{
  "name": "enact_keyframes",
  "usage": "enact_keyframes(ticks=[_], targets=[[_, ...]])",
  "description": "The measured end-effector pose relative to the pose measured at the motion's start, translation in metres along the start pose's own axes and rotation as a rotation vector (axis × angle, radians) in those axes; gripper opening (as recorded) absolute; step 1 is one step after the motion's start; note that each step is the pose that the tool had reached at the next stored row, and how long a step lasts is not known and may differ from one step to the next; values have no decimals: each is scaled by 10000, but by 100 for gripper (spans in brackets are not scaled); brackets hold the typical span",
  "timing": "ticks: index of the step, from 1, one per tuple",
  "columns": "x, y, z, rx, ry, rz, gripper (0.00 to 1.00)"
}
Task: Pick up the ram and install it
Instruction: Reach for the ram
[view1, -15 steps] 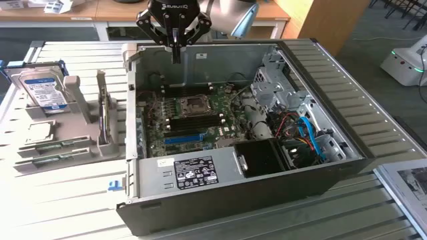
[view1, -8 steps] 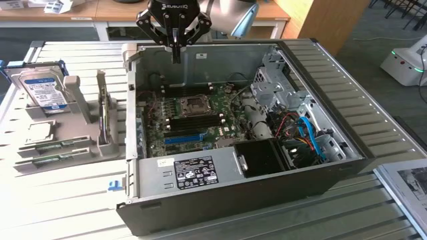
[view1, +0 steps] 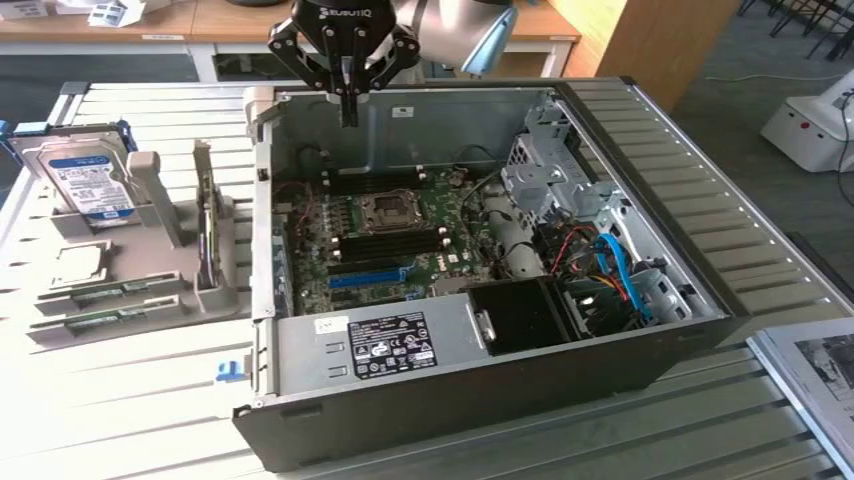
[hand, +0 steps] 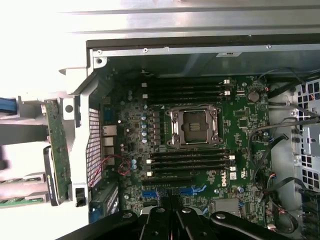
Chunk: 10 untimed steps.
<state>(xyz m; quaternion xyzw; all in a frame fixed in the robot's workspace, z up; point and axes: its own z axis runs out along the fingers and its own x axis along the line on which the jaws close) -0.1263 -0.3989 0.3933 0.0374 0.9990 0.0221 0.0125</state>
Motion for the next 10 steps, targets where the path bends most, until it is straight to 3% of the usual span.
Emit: enact_keyframes(ticks=[10], targets=[[143,-11,-4,-1,0,-1,14]])
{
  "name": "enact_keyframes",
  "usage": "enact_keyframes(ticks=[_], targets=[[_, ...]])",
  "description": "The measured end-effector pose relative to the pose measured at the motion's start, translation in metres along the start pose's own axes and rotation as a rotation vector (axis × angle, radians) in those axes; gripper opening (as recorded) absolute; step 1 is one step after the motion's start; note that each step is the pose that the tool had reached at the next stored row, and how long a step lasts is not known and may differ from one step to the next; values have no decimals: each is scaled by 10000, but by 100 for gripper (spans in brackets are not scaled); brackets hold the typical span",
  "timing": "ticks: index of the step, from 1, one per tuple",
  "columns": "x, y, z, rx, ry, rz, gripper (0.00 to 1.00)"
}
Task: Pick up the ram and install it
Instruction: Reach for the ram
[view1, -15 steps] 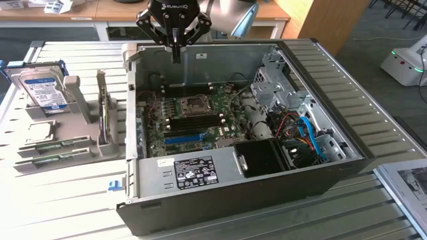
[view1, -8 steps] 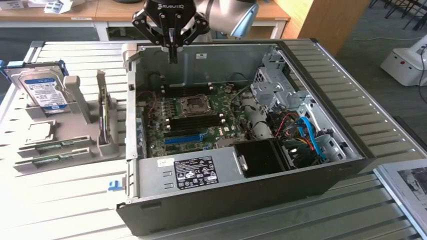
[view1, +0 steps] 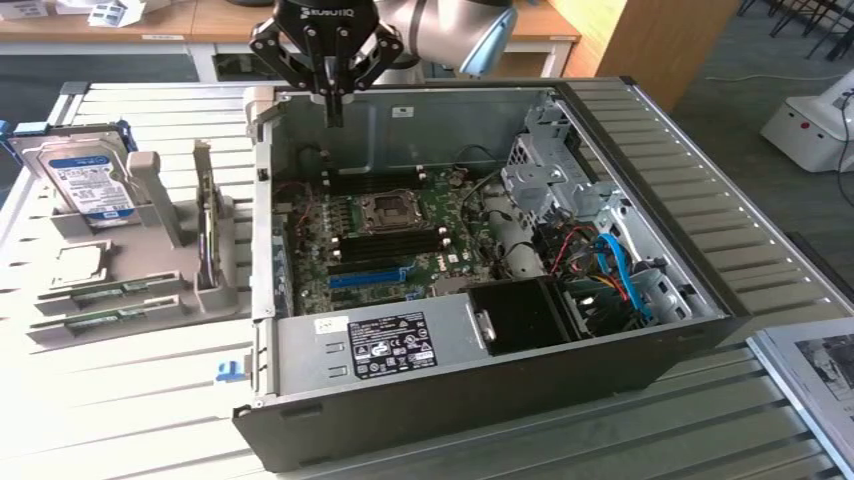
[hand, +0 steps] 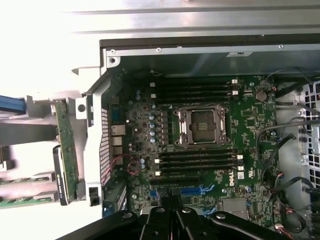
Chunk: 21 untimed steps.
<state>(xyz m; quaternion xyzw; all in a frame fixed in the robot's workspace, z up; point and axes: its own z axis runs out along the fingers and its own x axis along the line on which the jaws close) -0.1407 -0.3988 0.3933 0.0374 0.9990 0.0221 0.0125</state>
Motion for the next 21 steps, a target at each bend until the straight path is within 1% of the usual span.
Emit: enact_keyframes(ticks=[21], targets=[[386,-29,-10,0,0,1,14]])
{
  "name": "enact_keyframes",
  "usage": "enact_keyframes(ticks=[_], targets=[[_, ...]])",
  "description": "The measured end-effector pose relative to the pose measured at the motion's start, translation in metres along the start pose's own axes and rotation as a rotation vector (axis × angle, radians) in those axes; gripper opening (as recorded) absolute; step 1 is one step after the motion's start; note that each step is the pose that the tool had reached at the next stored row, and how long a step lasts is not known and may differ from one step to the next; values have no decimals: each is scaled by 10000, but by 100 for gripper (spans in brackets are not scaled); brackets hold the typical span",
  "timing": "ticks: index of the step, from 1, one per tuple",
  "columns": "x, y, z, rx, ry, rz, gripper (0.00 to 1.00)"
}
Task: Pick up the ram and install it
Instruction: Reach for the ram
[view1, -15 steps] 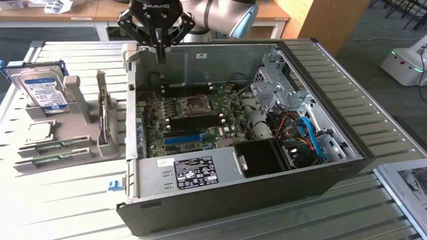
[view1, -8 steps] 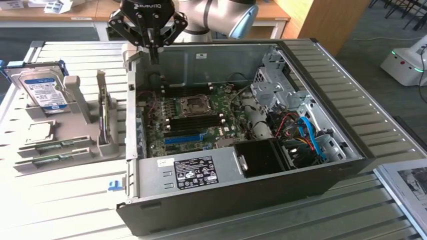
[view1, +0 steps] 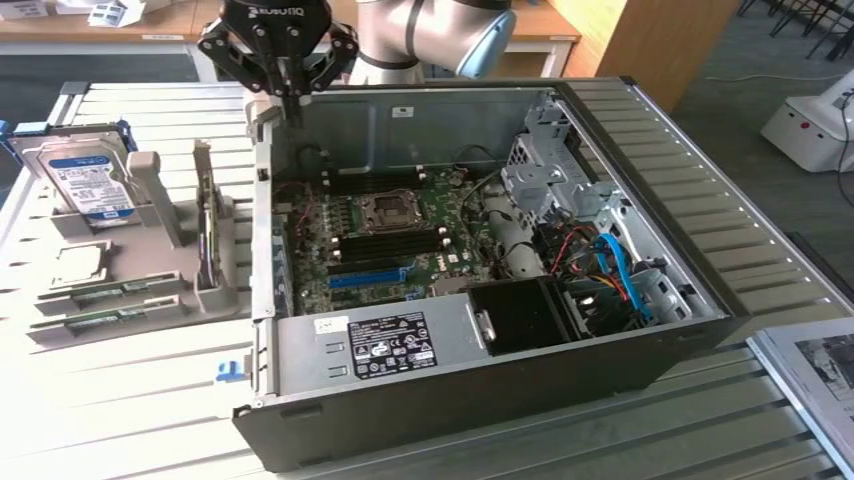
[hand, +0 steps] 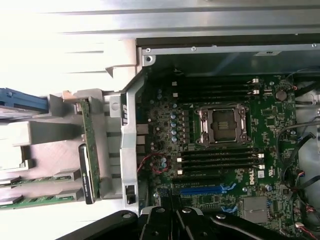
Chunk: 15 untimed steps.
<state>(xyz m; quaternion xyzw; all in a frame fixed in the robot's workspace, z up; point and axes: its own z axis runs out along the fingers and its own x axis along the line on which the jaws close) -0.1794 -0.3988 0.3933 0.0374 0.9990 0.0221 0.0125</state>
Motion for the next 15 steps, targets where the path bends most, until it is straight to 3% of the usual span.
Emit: enact_keyframes(ticks=[15], targets=[[304,-23,-8,-1,0,-1,14]])
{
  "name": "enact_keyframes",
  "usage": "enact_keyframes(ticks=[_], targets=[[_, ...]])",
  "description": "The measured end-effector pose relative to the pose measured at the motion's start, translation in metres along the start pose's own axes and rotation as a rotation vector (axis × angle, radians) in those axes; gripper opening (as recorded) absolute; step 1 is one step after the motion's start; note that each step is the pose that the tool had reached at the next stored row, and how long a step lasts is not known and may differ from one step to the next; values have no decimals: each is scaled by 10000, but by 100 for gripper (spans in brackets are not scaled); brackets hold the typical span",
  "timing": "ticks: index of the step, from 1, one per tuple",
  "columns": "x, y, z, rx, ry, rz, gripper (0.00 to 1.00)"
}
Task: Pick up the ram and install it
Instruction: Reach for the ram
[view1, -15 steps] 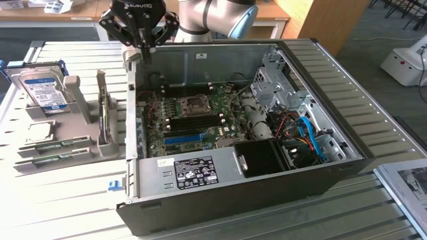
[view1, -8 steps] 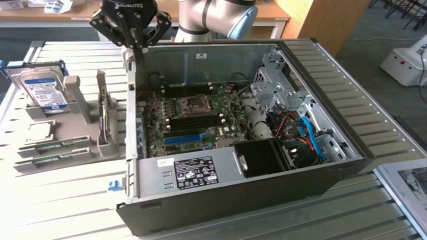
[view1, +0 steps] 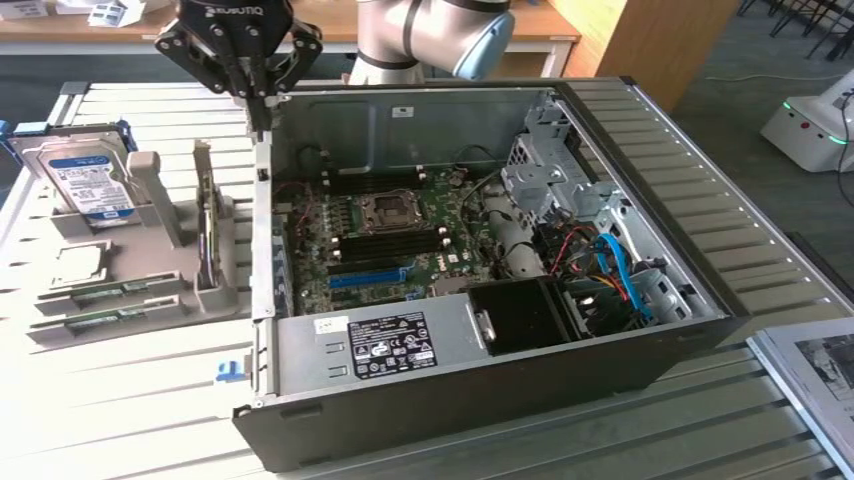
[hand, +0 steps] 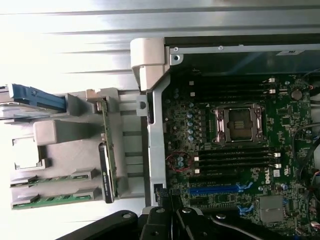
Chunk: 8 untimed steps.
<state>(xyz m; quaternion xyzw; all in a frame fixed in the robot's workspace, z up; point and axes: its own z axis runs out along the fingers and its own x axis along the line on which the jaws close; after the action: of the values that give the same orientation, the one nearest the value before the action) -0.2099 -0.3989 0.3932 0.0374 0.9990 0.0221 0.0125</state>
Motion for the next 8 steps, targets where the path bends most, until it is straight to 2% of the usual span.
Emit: enact_keyframes(ticks=[8], targets=[[168,-12,-5,0,0,0,14]])
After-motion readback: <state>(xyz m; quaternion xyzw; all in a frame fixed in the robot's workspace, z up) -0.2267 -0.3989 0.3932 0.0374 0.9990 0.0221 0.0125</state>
